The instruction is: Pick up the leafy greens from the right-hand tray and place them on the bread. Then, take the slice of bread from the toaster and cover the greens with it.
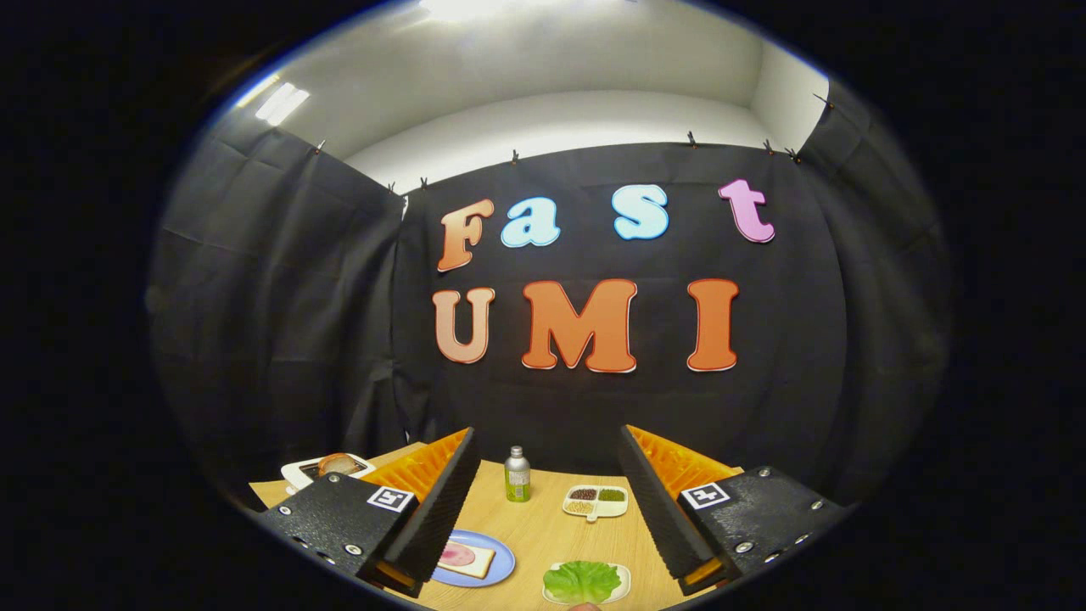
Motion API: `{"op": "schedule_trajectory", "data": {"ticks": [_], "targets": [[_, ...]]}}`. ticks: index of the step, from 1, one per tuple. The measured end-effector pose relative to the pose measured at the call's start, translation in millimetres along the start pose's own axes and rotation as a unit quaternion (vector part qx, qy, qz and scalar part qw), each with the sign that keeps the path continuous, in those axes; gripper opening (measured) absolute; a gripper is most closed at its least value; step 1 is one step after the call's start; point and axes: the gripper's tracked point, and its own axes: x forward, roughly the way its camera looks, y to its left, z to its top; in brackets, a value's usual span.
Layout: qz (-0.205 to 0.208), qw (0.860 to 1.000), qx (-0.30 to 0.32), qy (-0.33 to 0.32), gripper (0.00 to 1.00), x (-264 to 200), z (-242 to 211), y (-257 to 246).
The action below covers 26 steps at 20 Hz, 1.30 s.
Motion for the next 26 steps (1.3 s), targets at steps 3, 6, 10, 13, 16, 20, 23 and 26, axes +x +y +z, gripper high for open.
{"op": "schedule_trajectory", "data": {"ticks": [3,6,10,13,16,20,23,26], "targets": [[0.017,0.997,0.01,0.069,0.99,9,-35,-1],[0.037,0.988,0.019,0.151,0.99,14,-74,-1],[0.035,0.973,0.025,0.225,0.99,22,-117,-11],[0.035,0.96,0.023,0.275,0.99,29,-150,-17],[0.037,0.943,0.027,0.329,0.99,29,-185,-24],[0.033,0.92,0.034,0.389,0.99,32,-228,-32],[0.03,0.903,0.025,0.429,0.99,31,-260,-42],[0.032,0.884,0.021,0.467,0.99,29,-289,-45]]}}
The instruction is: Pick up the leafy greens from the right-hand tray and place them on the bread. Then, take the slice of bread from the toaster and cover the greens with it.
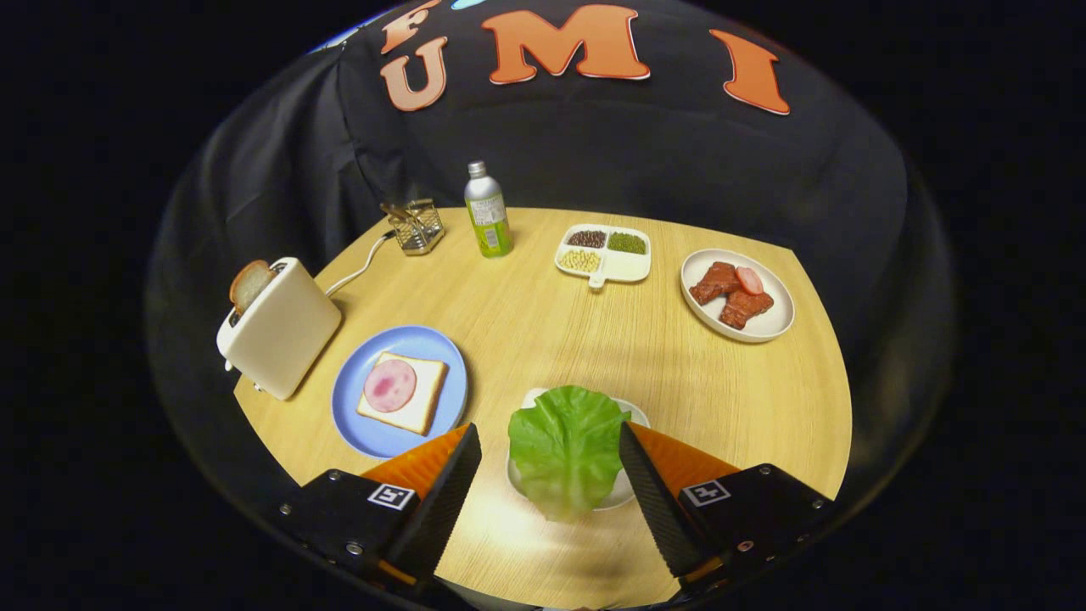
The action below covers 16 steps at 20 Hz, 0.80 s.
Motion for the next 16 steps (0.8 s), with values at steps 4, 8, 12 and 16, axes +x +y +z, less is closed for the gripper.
{"op": "schedule_trajectory", "data": {"ticks": [4,8,12,16], "targets": [[0.001,0.998,0.002,0.062,0.98,33,-26,-5],[0.002,0.995,-0.006,0.098,0.95,58,-42,-3],[-0.012,0.993,-0.016,0.116,0.92,73,-51,-8],[-0.017,0.992,-0.013,0.126,0.89,81,-57,-9]]}}
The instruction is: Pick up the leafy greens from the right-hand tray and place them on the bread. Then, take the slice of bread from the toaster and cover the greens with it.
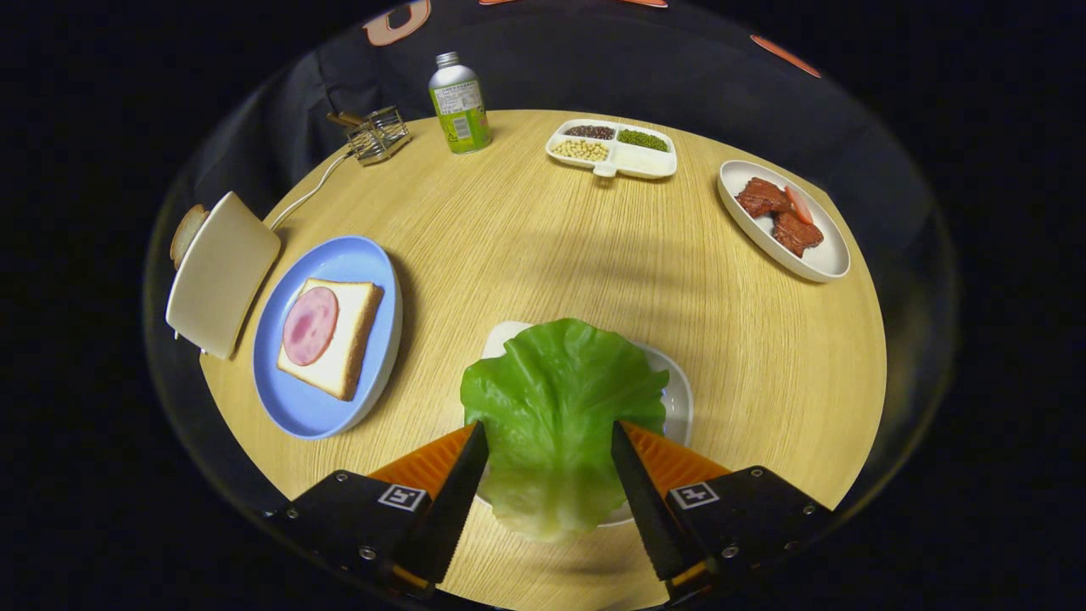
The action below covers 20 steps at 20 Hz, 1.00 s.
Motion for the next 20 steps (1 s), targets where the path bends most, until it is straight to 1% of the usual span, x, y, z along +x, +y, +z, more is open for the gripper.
{"op": "schedule_trajectory", "data": {"ticks": [2,4,7,10,14,15,16,17,19,20], "targets": [[0.001,1.0,0.005,0.005,0.85,3,-1,0],[-0.009,1.0,0.006,0.005,0.81,5,-1,-4],[-0.027,1.0,0.012,0.009,0.66,6,-1,-9],[-0.031,0.999,0.006,0.006,0.58,6,-1,-4],[-0.03,1.0,-0.003,0.0,0.3,5,1,6],[-0.03,1.0,-0.002,-0.002,0.2,6,2,7],[-0.033,0.999,0.002,-0.002,0.16,5,2,5],[-0.034,0.999,0.006,-0.004,0.1,6,3,4],[-0.03,0.999,0.017,-0.007,0.04,4,4,4],[-0.03,0.999,0.02,-0.012,0.03,2,6,4]]}}
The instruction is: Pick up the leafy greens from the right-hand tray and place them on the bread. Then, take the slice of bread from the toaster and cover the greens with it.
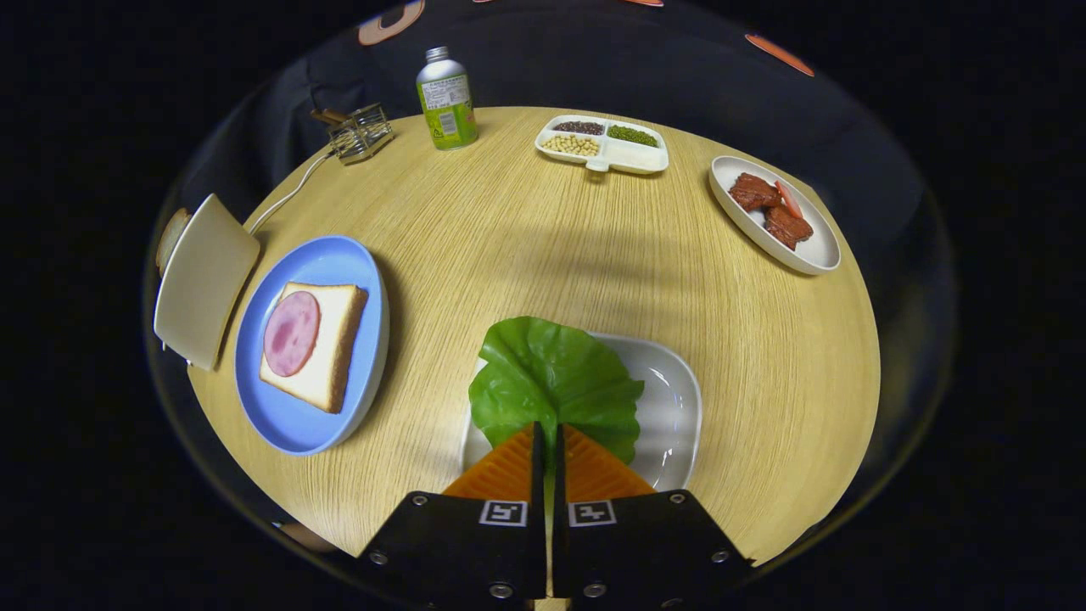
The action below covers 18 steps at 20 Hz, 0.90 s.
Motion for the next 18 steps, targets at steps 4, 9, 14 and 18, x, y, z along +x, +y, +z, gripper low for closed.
{"op": "schedule_trajectory", "data": {"ticks": [4,9,14,18], "targets": [[0.012,0.999,0.017,-0.026,0.03,-19,16,7],[0.039,0.997,0.008,-0.073,0.03,-53,46,37],[0.056,0.994,-0.02,-0.095,0.03,-70,61,71],[0.072,0.991,-0.041,-0.101,0.03,-72,69,103]]}}
